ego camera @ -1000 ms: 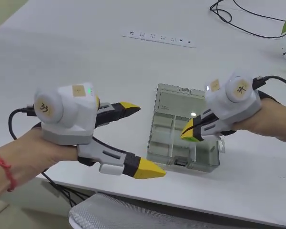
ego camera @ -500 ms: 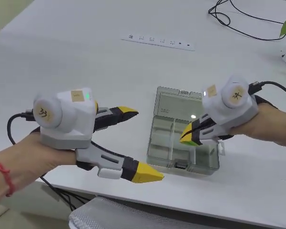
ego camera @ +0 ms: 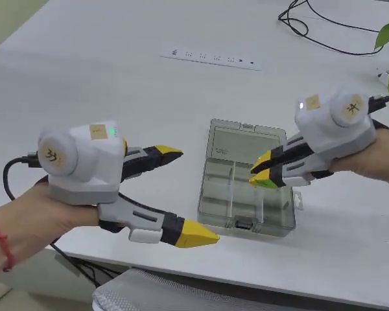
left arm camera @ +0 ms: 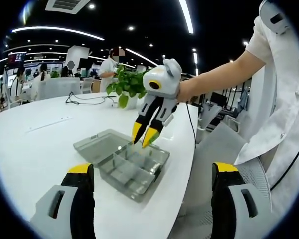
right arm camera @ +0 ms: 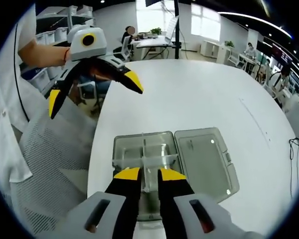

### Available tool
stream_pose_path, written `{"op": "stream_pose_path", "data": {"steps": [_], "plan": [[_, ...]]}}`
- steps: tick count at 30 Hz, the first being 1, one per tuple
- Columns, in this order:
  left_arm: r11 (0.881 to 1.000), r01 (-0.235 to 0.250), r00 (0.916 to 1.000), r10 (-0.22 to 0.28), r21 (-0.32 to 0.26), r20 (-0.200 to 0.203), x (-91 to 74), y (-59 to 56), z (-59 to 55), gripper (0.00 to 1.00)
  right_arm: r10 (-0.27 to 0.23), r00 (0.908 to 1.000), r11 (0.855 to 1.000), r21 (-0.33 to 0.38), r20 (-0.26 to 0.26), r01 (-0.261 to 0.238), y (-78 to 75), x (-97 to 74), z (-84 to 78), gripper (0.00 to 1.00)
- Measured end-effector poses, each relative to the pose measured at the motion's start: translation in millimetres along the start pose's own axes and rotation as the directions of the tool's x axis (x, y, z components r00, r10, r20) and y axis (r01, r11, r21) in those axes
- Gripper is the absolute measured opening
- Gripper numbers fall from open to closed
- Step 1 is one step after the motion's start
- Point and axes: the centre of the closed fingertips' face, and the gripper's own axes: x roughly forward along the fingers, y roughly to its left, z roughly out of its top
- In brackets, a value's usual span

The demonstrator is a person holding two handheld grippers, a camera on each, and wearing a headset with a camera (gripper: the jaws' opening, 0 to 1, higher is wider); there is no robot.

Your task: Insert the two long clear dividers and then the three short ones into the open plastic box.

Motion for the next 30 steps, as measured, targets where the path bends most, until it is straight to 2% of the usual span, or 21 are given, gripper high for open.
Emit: {"op": "stream_pose_path", "data": {"steps": [5,7,13,15,21,27,30], "plan": [[1.000,-0.007,1.0000,0.007,-0.003,0.003,-1.5,1.5,0.4,1.00,-0.029,0.9996,0.999,0.015,-0.005,0.029,-5.4,-27.7,-12.2,0.19],[1.000,-0.008,1.0000,0.008,-0.003,0.004,-2.4,1.5,0.8,1.00,-0.040,0.9991,0.999,0.022,-0.012,0.041,-11.7,-33.2,-25.0,0.21],[1.000,-0.014,0.9999,0.014,-0.005,-0.001,-5.2,3.3,-0.4,1.00,-0.079,0.9955,0.995,0.056,-0.051,0.082,-21.5,-65.8,-57.7,0.27],[1.000,-0.015,0.9999,0.015,-0.006,-0.002,-5.6,3.9,-0.4,1.00,-0.087,0.9945,0.994,0.067,-0.058,0.091,-23.4,-71.8,-65.4,0.29],[1.000,-0.020,0.9998,0.020,-0.004,-0.002,-6.7,5.4,0.8,1.00,-0.082,0.9889,0.993,0.070,-0.124,0.091,-19.0,-86.3,-95.4,0.35],[1.000,-0.025,0.9997,0.025,-0.003,-0.006,-7.8,6.9,0.1,1.00,-0.056,0.9756,0.997,0.044,-0.212,0.067,-12.8,-95.6,-129.5,0.41],[1.000,-0.026,0.9997,0.026,-0.005,-0.004,-8.1,7.0,0.6,1.00,-0.032,0.9608,0.999,0.024,-0.275,0.040,-8.6,-99.4,-149.1,0.44]]}}
